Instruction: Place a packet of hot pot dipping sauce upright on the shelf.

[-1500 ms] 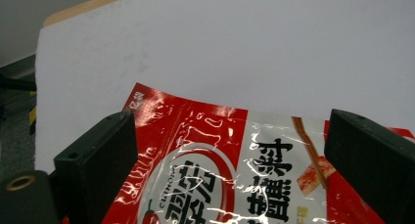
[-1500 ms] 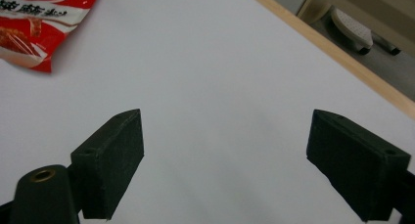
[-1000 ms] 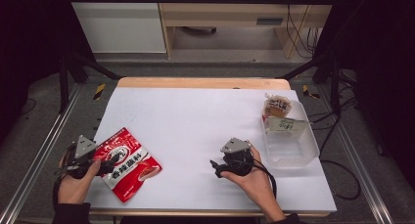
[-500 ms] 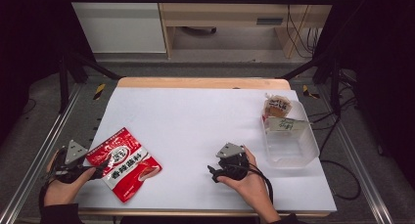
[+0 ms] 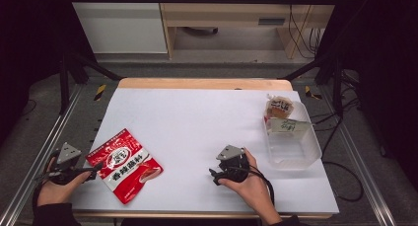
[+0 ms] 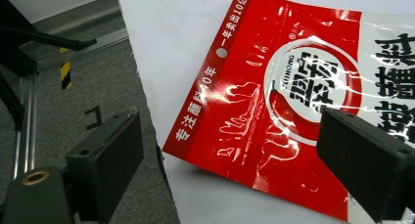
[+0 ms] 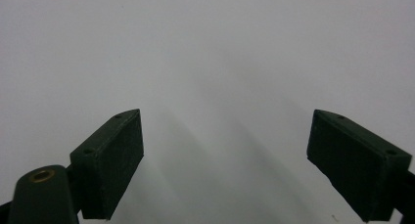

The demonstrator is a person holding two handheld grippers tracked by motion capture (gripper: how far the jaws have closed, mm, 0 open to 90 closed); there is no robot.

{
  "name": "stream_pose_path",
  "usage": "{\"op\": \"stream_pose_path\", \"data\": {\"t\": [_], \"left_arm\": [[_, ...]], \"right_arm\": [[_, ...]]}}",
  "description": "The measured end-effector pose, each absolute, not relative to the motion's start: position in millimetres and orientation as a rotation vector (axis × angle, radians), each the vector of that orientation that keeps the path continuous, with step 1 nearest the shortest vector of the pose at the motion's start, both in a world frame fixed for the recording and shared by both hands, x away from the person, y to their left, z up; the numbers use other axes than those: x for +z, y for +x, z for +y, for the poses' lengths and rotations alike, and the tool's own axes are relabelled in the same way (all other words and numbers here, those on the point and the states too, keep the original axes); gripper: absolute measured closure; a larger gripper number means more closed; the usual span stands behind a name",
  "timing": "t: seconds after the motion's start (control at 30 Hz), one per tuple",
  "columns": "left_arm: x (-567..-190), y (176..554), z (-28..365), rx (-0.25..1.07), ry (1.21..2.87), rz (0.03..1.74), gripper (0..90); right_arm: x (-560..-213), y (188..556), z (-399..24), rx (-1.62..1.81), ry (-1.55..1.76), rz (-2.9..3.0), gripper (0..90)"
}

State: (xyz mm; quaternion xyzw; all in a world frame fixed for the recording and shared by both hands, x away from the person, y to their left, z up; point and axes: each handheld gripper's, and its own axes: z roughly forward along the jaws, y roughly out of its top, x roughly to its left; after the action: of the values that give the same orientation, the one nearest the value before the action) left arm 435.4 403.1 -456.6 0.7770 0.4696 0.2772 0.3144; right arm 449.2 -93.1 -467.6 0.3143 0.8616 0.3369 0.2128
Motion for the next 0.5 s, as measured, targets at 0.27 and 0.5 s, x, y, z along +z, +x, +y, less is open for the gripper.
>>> {"op": "stream_pose_path", "data": {"t": [0.27,0.5], "left_arm": [[-461.8,443.5,408.3,0.685,2.031,1.264,10.6],[-464.8,447.7,409.8,0.648,2.031,1.270,10.9]], "right_arm": [[-470.3,449.2,-90.6,0.912,0.858,2.409,14.2],[-471.0,449.1,-90.1,0.903,0.851,2.418,14.2]]}}
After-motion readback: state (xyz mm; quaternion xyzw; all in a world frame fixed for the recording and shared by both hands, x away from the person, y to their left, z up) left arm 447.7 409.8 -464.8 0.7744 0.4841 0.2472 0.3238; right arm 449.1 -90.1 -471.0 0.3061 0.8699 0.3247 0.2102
